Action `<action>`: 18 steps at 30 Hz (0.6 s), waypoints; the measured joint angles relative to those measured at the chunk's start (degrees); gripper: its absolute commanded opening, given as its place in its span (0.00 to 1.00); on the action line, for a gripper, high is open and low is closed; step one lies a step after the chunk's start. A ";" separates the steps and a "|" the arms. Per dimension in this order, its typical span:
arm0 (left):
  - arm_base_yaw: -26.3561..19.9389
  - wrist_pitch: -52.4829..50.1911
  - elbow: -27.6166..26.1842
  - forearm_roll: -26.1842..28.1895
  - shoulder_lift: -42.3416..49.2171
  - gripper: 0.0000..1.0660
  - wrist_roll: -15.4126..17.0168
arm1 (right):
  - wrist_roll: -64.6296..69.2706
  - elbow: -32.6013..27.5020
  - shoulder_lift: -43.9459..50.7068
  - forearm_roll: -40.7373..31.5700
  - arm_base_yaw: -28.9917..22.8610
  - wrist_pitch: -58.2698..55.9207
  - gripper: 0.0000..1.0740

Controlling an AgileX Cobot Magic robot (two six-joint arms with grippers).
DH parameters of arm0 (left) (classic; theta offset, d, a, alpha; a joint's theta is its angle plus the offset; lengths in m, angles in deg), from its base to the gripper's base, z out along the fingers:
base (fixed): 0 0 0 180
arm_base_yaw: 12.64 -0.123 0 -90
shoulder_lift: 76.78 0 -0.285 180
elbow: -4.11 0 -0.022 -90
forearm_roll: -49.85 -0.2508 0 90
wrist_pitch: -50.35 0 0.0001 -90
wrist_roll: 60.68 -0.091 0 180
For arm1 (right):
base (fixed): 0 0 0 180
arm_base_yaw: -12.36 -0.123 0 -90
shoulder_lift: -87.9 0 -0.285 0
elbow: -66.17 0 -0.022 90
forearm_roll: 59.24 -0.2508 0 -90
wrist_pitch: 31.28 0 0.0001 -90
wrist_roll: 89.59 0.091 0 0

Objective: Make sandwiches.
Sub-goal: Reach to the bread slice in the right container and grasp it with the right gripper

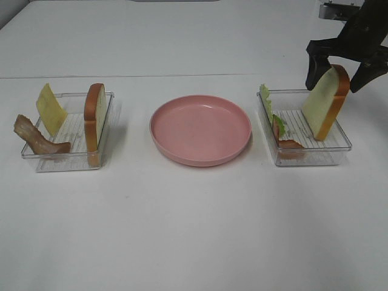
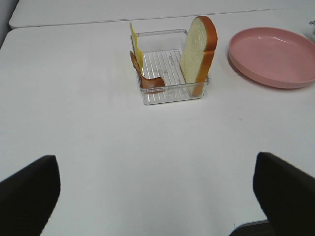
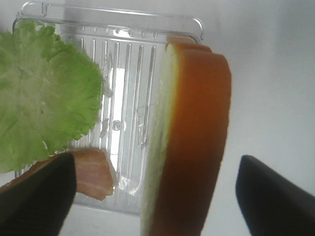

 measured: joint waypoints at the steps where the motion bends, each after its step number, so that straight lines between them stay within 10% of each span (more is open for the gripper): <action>1: 0.00 0.00 0.00 0.00 0.00 0.94 0.00 | 0.00 0.00 0.00 0.00 0.00 0.00 0.58; 3: 0.00 0.00 0.00 0.00 0.00 0.94 0.00 | -0.11 0.00 -0.23 -0.06 0.00 -0.11 0.31; 6: 0.00 0.00 0.00 0.00 0.00 0.94 0.00 | -0.11 0.00 -0.52 0.00 0.00 -0.11 0.20; 18: 0.00 0.00 0.00 0.00 0.00 0.94 0.06 | -0.17 0.00 -0.52 0.00 0.00 0.06 0.19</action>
